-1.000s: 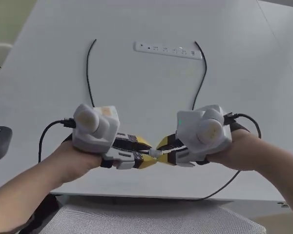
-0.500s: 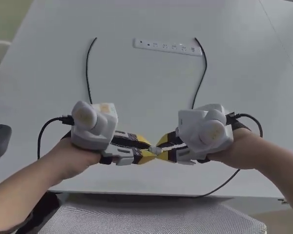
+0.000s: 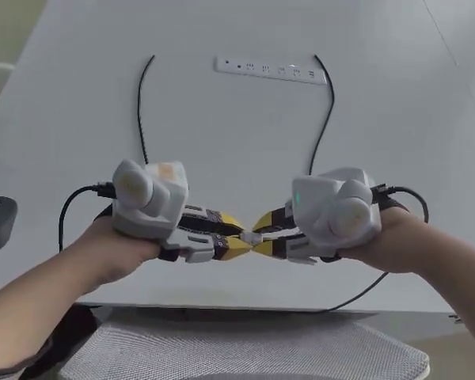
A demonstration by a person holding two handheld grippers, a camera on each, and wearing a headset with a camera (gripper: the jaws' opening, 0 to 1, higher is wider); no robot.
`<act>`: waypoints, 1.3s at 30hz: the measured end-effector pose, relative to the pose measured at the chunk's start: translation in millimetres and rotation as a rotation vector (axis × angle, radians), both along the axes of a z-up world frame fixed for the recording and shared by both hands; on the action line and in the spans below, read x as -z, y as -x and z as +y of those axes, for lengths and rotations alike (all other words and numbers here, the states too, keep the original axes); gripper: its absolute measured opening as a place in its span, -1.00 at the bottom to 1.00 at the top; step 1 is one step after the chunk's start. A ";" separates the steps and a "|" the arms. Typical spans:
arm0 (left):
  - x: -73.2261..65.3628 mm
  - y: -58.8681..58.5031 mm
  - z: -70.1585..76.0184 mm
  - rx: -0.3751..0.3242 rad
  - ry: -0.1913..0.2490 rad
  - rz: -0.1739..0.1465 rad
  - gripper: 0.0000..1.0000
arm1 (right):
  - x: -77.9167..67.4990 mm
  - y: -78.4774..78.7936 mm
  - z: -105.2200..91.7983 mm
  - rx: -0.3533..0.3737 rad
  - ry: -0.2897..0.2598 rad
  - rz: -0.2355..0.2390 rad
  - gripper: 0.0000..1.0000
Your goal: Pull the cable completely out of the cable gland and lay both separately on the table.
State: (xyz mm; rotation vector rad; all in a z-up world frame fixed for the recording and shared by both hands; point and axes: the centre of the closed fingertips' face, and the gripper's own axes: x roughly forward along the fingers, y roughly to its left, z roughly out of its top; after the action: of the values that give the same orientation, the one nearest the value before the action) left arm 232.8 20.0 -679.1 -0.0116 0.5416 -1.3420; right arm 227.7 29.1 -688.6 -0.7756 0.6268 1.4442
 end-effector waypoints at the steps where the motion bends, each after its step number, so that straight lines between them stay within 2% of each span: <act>1: -0.4 -0.1 0.2 0.003 -0.001 -0.004 -0.70 | -0.4 -0.2 0.3 0.003 -0.002 0.001 -0.83; 7: -3.1 -2.2 1.2 0.019 -0.010 -0.030 -0.70 | -3.6 -3.7 0.8 0.054 -0.023 0.040 -0.82; 8: -5.0 -2.6 1.2 0.020 -0.008 -0.033 -0.70 | -4.9 -3.5 0.6 0.087 -0.035 0.075 -0.81; 11: -7.2 -2.9 1.3 0.027 -0.010 -0.051 -0.70 | -9.3 -5.0 -0.4 0.088 -0.067 0.092 -0.80; 15: -8.3 -3.4 1.6 0.028 -0.011 -0.061 -0.70 | -13.5 -7.3 -2.8 0.123 -0.109 0.152 -0.75; 16: -8.9 -3.6 1.7 0.028 -0.012 -0.064 -0.71 | -15.7 -6.9 -2.5 0.141 -0.133 0.189 -0.73; 17: -10.2 -3.7 1.9 0.029 -0.012 -0.066 -0.71 | -16.5 -7.1 -2.6 0.147 -0.141 0.201 -0.71; 19: -13.0 -5.2 3.3 0.025 -0.006 -0.069 -0.70 | -20.0 -8.7 -2.8 0.170 -0.182 0.257 -0.70; 21: -15.0 -6.0 4.7 0.017 0.010 -0.054 -0.70 | -23.6 -7.2 -2.5 0.205 -0.228 0.360 -0.62; 23: -17.7 -6.3 5.2 0.017 0.019 -0.050 -0.70 | -24.5 -9.0 -4.9 0.214 -0.251 0.405 -0.60; 24: -18.4 -6.2 5.2 0.018 0.021 -0.052 -0.70 | -26.9 -10.7 -4.4 0.221 -0.280 0.428 -0.60; 26: -20.1 -6.9 5.7 0.015 0.020 -0.058 -0.70 | -31.0 -9.6 -3.3 0.235 -0.322 0.502 -0.60; 28: -23.3 -7.9 6.7 0.009 0.026 -0.065 -0.70 | -33.5 -10.1 -3.0 0.243 -0.354 0.548 -0.64; 31: -30.0 -8.6 7.1 -0.001 0.049 -0.064 -0.70 | -44.1 -10.1 0.1 0.275 -0.436 0.688 -0.66; 35: -34.3 -9.4 6.7 -0.003 0.048 -0.075 -0.70 | -52.0 -12.1 0.9 0.282 -0.485 0.759 -0.71; 37: -36.1 -9.4 6.5 -0.002 0.053 -0.077 -0.70 | -56.5 -14.0 1.3 0.295 -0.508 0.811 -0.73; 38: -36.9 -9.7 6.4 -0.001 0.053 -0.081 -0.70 | -57.4 -15.7 0.4 0.299 -0.511 0.835 -0.74; 39: -37.4 -9.8 6.4 -0.001 0.053 -0.083 -0.70 | -55.9 -17.6 -0.4 0.303 -0.503 0.835 -0.75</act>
State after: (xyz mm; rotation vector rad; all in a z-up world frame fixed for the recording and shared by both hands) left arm 242.5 26.3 -641.7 0.0003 0.4360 -1.3497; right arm 245.3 28.7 -632.7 0.3450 0.9005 1.5203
